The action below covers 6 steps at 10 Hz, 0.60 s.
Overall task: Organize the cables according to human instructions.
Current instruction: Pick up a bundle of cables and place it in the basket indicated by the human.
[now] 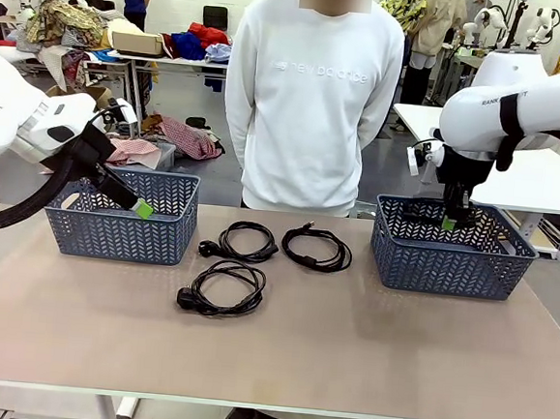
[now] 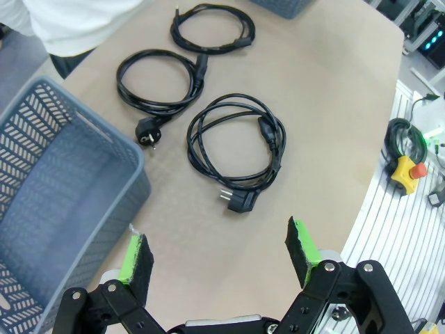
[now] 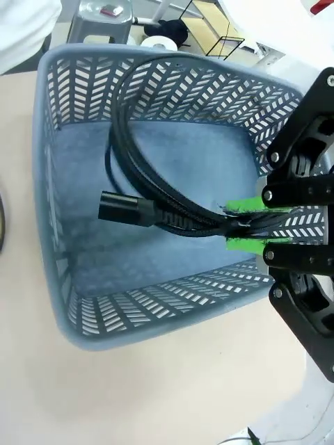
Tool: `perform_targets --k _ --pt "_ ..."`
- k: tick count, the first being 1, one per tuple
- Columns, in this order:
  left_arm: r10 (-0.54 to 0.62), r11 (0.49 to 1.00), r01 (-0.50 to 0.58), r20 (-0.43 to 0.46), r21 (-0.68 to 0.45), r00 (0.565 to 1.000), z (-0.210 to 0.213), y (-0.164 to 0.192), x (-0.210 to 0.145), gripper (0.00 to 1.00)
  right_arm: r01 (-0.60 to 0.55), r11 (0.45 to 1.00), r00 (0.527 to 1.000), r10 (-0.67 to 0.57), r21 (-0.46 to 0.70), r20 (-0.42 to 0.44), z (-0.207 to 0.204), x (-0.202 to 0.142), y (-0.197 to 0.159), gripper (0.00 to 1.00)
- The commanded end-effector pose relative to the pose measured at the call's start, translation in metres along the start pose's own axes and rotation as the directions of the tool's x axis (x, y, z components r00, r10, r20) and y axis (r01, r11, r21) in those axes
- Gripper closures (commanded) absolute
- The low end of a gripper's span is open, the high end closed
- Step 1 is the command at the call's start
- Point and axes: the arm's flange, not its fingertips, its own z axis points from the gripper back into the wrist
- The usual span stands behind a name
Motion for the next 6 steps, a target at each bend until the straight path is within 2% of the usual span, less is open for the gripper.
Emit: perform_targets --k 1,2,3,4,5,6 --pt "-0.013 1.0 0.014 0.019 -0.018 1.0 -0.0014 0.0024 -0.0013 0.0 0.035 0.999 0.999 -0.035 -0.015 0.032 0.0038 -0.0007 -0.0081 0.62" --pt "-0.013 1.0 0.014 0.019 -0.018 1.0 -0.0014 0.0024 -0.0013 0.0 0.047 0.999 0.998 -0.046 -0.018 0.042 0.0048 -0.0003 -0.0079 0.49" --pt "-0.013 1.0 0.014 0.019 -0.018 1.0 -0.0014 0.0024 -0.0013 0.0 0.05 0.999 0.998 -0.049 -0.012 0.045 0.0056 0.0001 -0.0078 0.43" --pt "-0.013 1.0 0.014 0.019 -0.018 1.0 -0.0014 0.0024 -0.0013 0.0 0.053 0.999 0.998 -0.053 -0.007 0.046 0.0073 0.0006 -0.0071 0.3" --pt "-0.013 1.0 0.014 0.019 -0.018 1.0 -0.0014 0.0024 -0.0013 0.0 0.052 0.999 0.998 -0.052 -0.002 0.044 0.0101 0.0016 -0.0061 0.24" --pt "-0.013 1.0 0.014 0.019 -0.018 1.0 -0.0014 0.0024 -0.0013 0.0 0.056 0.998 0.998 -0.056 0.0 0.038 0.0125 0.0021 -0.0058 0.11"
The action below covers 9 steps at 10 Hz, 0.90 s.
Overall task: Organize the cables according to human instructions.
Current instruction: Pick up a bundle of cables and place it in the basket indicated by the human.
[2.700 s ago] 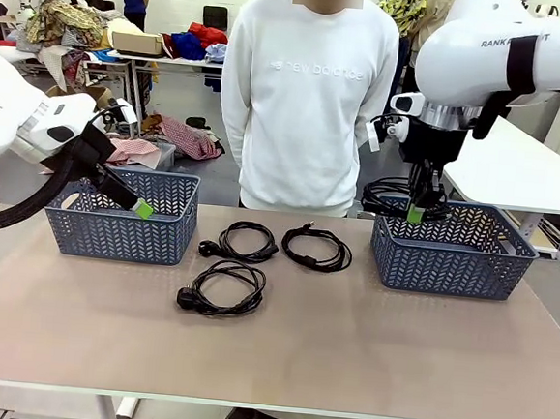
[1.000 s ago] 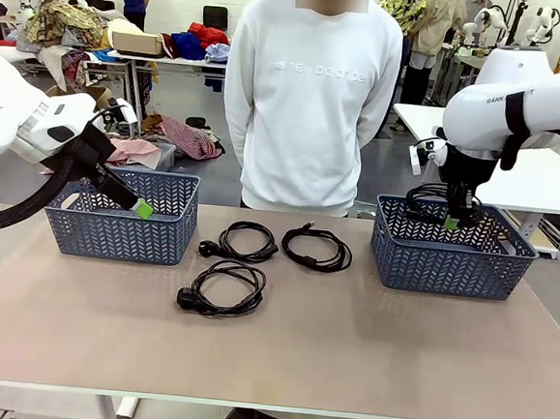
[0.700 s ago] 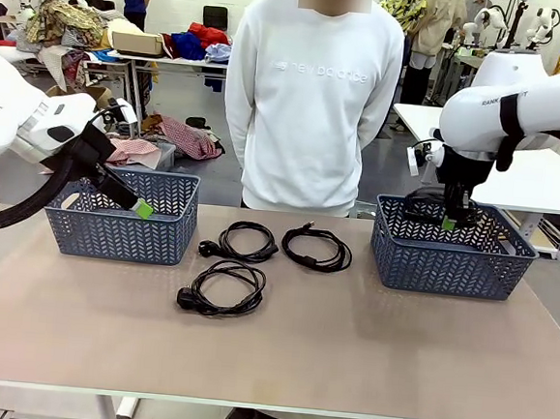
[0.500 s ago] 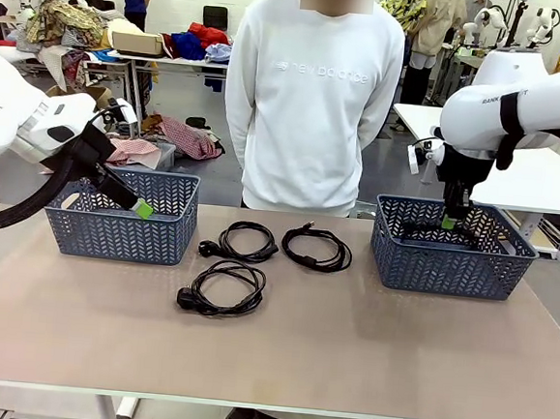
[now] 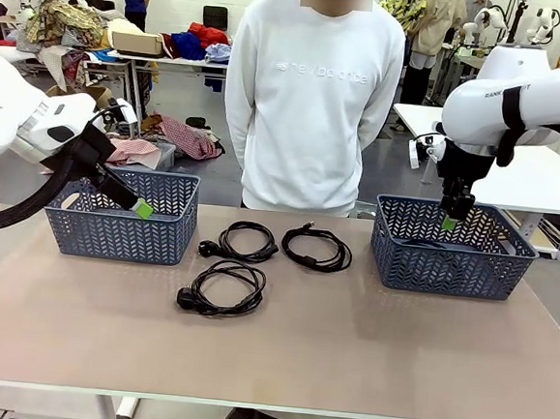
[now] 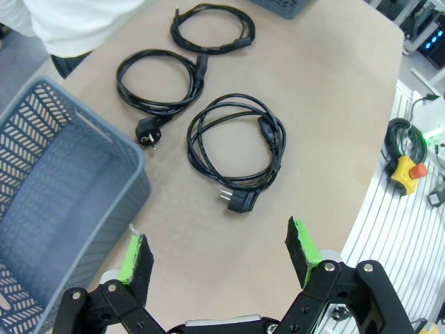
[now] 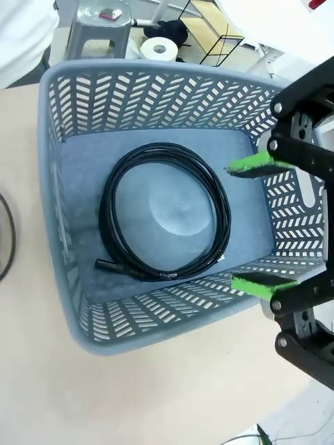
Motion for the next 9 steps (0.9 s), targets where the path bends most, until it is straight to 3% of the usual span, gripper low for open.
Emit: perform_targets --k 1,2,6,7,9 --pt "-0.013 1.0 0.014 0.019 -0.018 1.0 -0.0014 0.0024 -0.0013 0.0 0.029 1.0 1.0 -0.029 0.006 0.004 0.0066 0.0025 -0.0019 0.04" --pt "-0.013 1.0 0.014 0.019 -0.018 1.0 -0.0014 0.0024 -0.0013 0.0 0.031 0.999 1.0 -0.031 0.011 0.0 0.0067 0.002 -0.0019 0.0" --pt "-0.013 1.0 0.014 0.019 -0.018 1.0 -0.0014 0.0024 -0.0013 0.0 0.082 0.996 0.997 -0.082 0.039 -0.002 0.0097 -0.0011 -0.0049 0.0" --pt "-0.013 1.0 0.014 0.019 -0.018 1.0 -0.0014 0.0024 -0.0013 0.0 0.02 1.0 1.0 -0.02 0.012 -0.005 0.0008 -0.0006 0.0015 0.0" --pt "-0.013 1.0 0.014 0.019 -0.018 1.0 -0.0014 0.0024 -0.0013 0.0 0.02 1.0 1.0 -0.02 0.012 -0.005 0.0008 -0.0006 0.0015 0.0"
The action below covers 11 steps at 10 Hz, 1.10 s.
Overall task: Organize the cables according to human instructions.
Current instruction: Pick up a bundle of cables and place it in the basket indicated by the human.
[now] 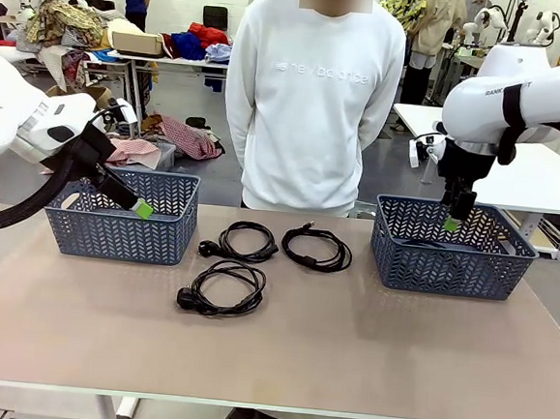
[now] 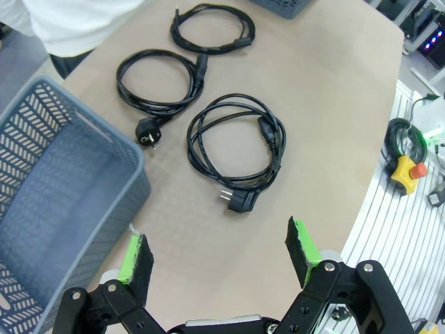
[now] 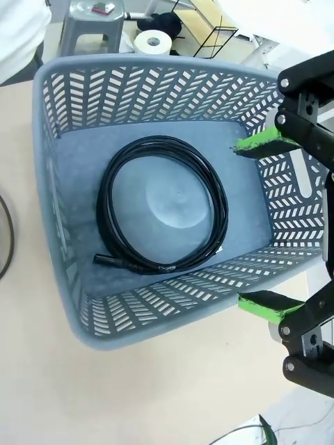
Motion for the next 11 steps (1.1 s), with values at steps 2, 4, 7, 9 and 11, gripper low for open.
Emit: perform_targets --k 2,4,7,9,11 --pt "-0.013 1.0 0.014 0.019 -0.018 1.0 -0.001 0.002 -0.001 0.0 0.074 0.997 0.997 -0.073 -0.024 0.04 0.006 0.002 0.007 0.0" --pt "-0.013 1.0 0.014 0.019 -0.018 1.0 -0.001 0.002 -0.001 0.0 0.207 0.976 0.974 -0.2 -0.063 0.102 0.01 0.005 0.038 0.0" --pt "-0.013 1.0 0.014 0.019 -0.018 1.0 -0.001 0.002 -0.001 0.0 0.287 0.956 0.946 -0.271 -0.065 0.179 0.016 0.013 0.089 0.0" --pt "-0.013 1.0 0.014 0.019 -0.018 1.0 -0.001 0.002 -0.001 0.0 0.276 0.958 0.935 -0.249 -0.078 0.251 0.02 0.02 0.127 0.0" --pt "-0.013 1.0 0.014 0.019 -0.018 1.0 -0.001 0.002 -0.001 0.0 0.246 0.968 0.926 -0.22 -0.049 0.308 0.017 0.025 0.157 0.0"
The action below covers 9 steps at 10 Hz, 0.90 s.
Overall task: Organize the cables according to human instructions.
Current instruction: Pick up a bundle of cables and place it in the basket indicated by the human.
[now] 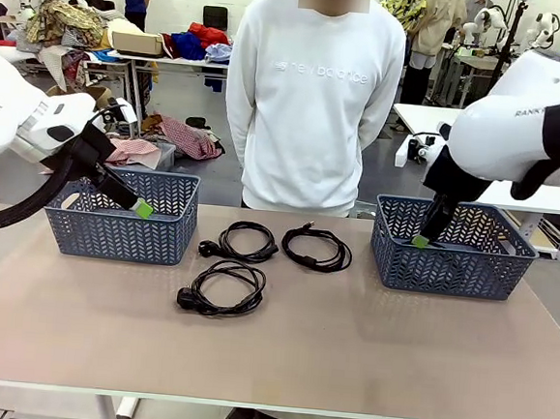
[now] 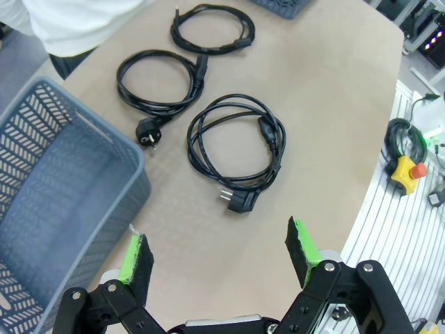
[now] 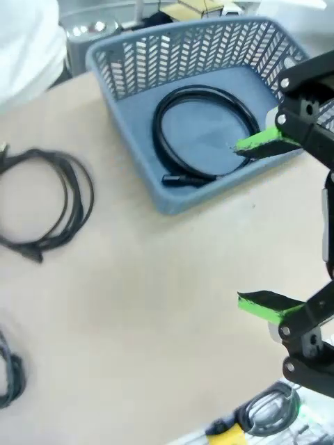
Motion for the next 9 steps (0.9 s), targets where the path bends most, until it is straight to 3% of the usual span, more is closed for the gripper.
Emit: perform_targets --k 1,5,6,7,9 --pt "-0.013 1.0 0.013 0.019 -0.018 1.0 -0.002 0.002 -0.002 0.0 -0.017 0.999 0.997 0.013 0.04 0.08 -0.006 -0.009 0.027 0.0" --pt "-0.013 1.0 0.013 0.019 -0.018 1.0 -0.002 0.002 -0.002 0.0 -0.045 0.996 0.992 0.036 0.077 0.118 -0.013 -0.015 0.051 0.0" --pt "-0.013 1.0 0.013 0.019 -0.018 1.0 -0.002 0.002 -0.002 0.0 -0.061 0.992 0.995 0.053 0.108 0.08 -0.018 -0.012 0.05 0.0" --pt "-0.013 1.0 0.013 0.019 -0.018 1.0 -0.002 0.002 -0.002 0.0 -0.024 0.998 0.998 0.02 0.062 0.06 -0.009 -0.007 0.052 0.0" --pt "-0.013 1.0 0.013 0.019 -0.018 1.0 -0.002 0.002 -0.002 0.0 -0.024 0.998 0.998 0.02 0.062 0.06 -0.009 -0.007 0.052 0.0"
